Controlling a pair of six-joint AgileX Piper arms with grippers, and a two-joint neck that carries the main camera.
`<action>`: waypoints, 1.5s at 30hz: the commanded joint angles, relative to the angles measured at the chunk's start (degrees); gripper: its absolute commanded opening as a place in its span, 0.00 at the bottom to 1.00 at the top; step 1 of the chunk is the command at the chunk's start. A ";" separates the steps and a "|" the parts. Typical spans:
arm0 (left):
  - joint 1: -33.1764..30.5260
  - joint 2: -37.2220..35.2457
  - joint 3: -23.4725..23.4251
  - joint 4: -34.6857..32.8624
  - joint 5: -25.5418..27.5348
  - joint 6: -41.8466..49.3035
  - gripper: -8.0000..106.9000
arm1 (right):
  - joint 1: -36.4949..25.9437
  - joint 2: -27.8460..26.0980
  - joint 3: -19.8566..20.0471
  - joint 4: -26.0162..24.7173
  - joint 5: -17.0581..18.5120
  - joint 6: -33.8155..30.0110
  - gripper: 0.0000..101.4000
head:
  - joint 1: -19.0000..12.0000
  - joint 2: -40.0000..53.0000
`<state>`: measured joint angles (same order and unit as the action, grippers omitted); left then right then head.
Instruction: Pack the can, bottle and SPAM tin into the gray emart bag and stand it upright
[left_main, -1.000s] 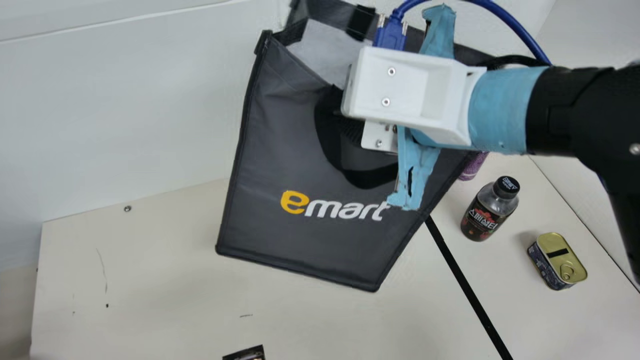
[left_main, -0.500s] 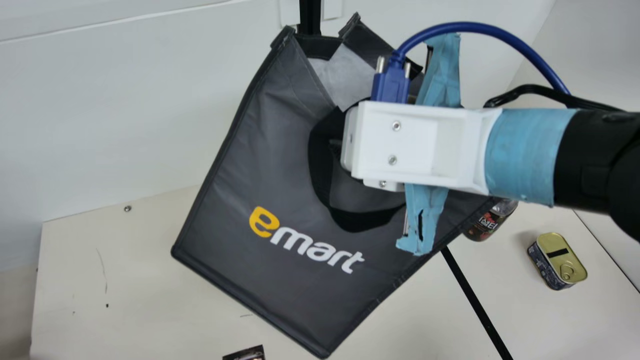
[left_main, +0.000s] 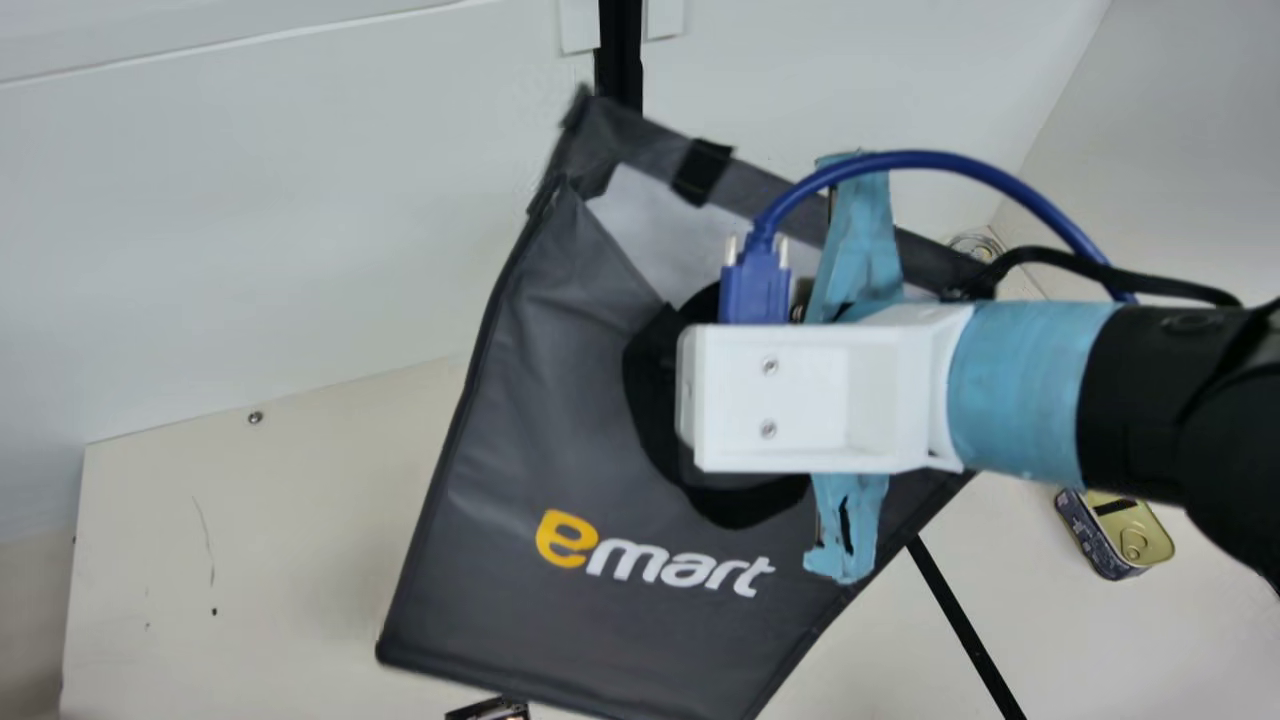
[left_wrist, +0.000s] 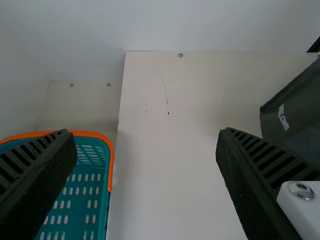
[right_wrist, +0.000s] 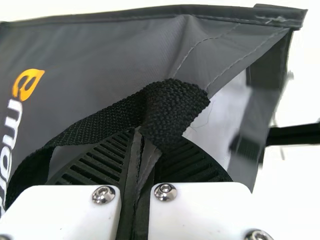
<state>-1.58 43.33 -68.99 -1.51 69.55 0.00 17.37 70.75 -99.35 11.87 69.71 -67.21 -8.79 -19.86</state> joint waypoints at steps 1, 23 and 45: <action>0.00 0.00 0.00 0.00 0.00 0.00 0.85 | 0.82 -0.39 1.45 -0.31 0.19 0.49 0.00 | -1.21 -0.14; 0.00 0.00 0.00 0.00 0.00 0.00 0.85 | 11.27 -3.90 10.68 -0.19 0.19 10.99 0.00 | -1.21 -0.14; 0.00 0.00 0.00 0.00 0.00 0.00 0.85 | 21.60 -7.68 12.64 -1.65 0.19 23.62 0.63 | -1.21 -0.14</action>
<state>-1.58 43.33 -68.99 -1.51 69.55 0.00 38.67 63.13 -86.61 10.18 70.06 -44.10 -8.70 -19.95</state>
